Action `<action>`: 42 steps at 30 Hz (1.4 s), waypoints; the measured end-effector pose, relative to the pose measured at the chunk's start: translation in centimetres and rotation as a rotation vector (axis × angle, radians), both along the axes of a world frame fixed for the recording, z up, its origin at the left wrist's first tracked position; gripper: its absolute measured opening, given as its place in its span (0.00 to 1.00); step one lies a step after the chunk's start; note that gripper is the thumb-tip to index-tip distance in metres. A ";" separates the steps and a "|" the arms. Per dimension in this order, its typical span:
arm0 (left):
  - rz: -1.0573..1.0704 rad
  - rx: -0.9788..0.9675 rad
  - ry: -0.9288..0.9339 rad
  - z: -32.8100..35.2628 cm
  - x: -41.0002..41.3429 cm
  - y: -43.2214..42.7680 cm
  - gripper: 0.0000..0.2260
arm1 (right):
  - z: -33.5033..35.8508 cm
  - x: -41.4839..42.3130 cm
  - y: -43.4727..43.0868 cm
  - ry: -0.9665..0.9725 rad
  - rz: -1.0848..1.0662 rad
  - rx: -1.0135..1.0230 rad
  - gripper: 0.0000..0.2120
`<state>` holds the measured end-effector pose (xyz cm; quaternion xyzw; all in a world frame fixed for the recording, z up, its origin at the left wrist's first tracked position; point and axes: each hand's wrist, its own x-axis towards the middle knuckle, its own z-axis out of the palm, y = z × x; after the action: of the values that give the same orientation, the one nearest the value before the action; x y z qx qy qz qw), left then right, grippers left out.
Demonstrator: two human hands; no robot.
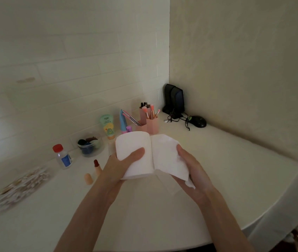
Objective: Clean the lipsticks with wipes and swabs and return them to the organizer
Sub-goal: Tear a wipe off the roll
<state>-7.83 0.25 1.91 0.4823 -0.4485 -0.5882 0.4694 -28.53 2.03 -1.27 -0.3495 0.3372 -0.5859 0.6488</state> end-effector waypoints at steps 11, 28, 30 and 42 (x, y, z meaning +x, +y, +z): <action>-0.004 -0.007 -0.189 -0.6 1.7 -1.7 0.46 | -1.8 -0.4 -2.4 0.478 -0.314 -0.154 0.20; 0.361 -0.332 -0.640 -0.8 -3.1 0.4 0.42 | -3.5 -0.3 -3.4 0.443 -0.551 -0.050 0.09; 0.412 -0.371 -0.652 -1.1 -4.7 1.1 0.45 | -3.6 0.1 -3.5 0.412 -0.610 -0.007 0.09; 0.618 -0.459 -0.496 0.1 -5.5 2.5 0.43 | -4.7 -2.2 -5.3 0.398 -0.942 0.178 0.17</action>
<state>-13.32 2.72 1.98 0.6031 -0.5012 -0.1727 0.5960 -30.70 -3.28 -5.99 -0.2079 0.6234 -0.7056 0.2650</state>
